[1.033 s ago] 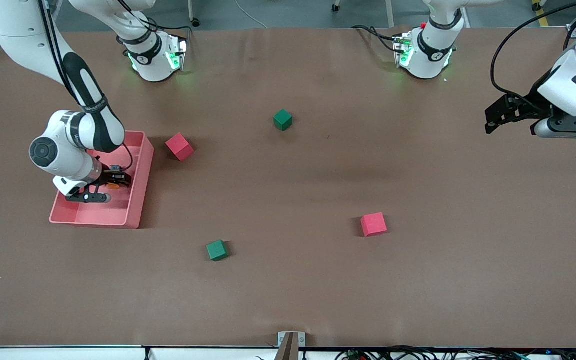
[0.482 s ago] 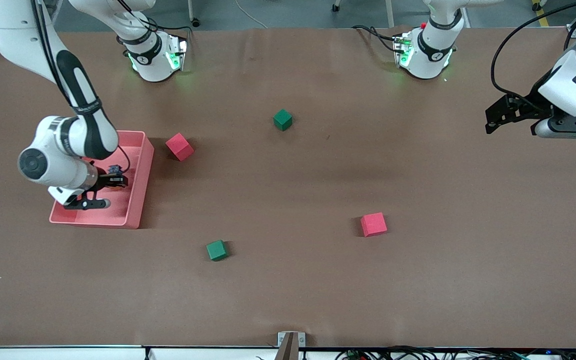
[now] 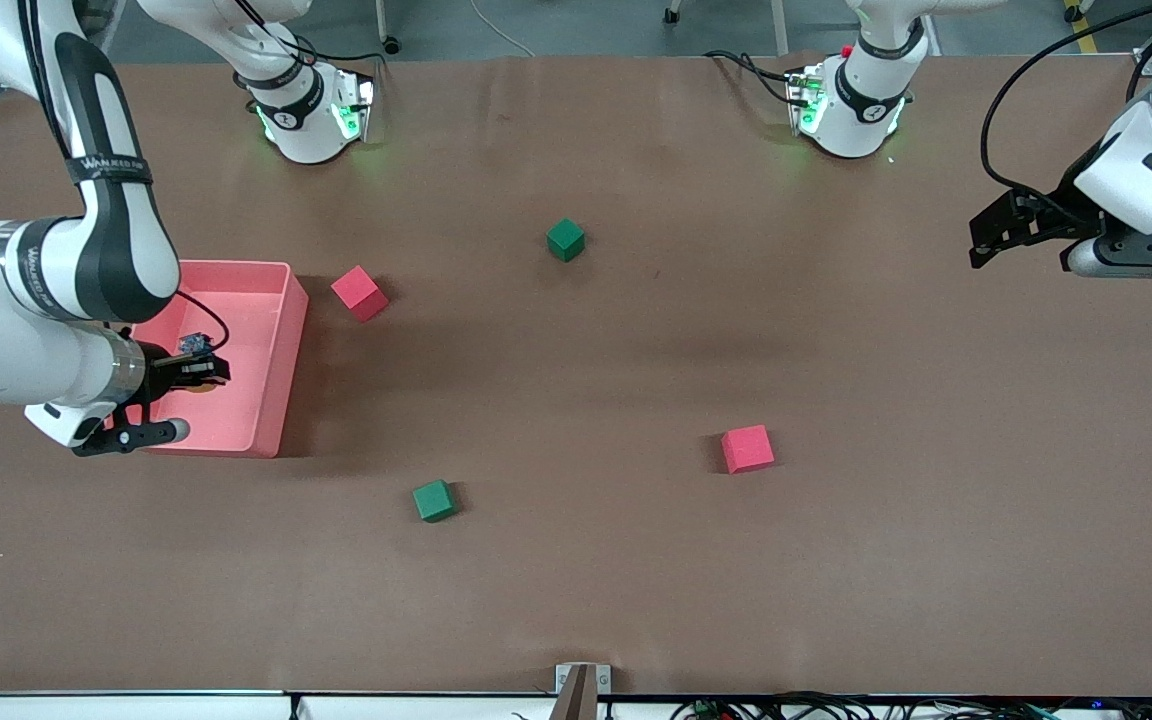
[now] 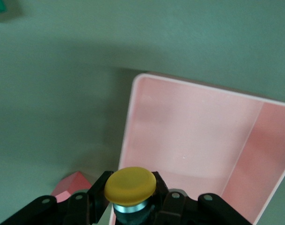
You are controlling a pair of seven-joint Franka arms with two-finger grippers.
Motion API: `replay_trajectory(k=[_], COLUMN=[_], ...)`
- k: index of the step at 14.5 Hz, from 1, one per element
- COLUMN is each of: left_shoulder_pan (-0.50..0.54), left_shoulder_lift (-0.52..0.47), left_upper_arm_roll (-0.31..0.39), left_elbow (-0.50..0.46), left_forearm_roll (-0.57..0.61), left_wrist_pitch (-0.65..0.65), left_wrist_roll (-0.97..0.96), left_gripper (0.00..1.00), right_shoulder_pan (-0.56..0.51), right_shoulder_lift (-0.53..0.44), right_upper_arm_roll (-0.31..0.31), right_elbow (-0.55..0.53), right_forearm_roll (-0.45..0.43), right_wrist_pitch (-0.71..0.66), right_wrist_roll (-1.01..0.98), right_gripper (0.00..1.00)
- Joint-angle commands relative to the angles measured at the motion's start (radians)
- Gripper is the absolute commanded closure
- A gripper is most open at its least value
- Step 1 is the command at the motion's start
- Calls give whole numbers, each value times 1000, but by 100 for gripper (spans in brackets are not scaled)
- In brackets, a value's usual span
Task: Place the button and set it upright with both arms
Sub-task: 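Lift the button with the right gripper while the left gripper approaches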
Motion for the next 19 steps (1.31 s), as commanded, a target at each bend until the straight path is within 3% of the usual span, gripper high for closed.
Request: replay_trajectory(k=[1, 3, 5, 11, 15, 19], left_shoulder_pan=[-2, -8, -13, -14, -14, -14], left_shoulder_lift=[12, 25, 37, 78, 123, 175], left_upper_arm_roll=[-8, -10, -11, -33, -33, -33], left_elbow=[13, 13, 13, 11, 8, 4], left_forearm_roll=[-17, -18, -20, -32, -29, -23], left_wrist_pitch=[-3, -3, 9, 41, 89, 141], left_wrist_roll=[1, 5, 5, -10, -4, 2], left_gripper=[0, 0, 0, 0, 0, 0], right_shoulder_pan=[37, 107, 214, 500, 606, 652], right_shoulder_lift=[14, 20, 41, 277, 431, 537], right_upper_arm_roll=[71, 120, 122, 108, 81, 62], right_elbow=[73, 94, 131, 336, 384, 386], right_forearm_roll=[-4, -4, -9, -15, -19, -19], right_wrist_pitch=[-35, -32, -30, 63, 238, 366], right_wrist_roll=[148, 356, 483, 825, 962, 970], right_gripper=[100, 100, 100, 100, 100, 100])
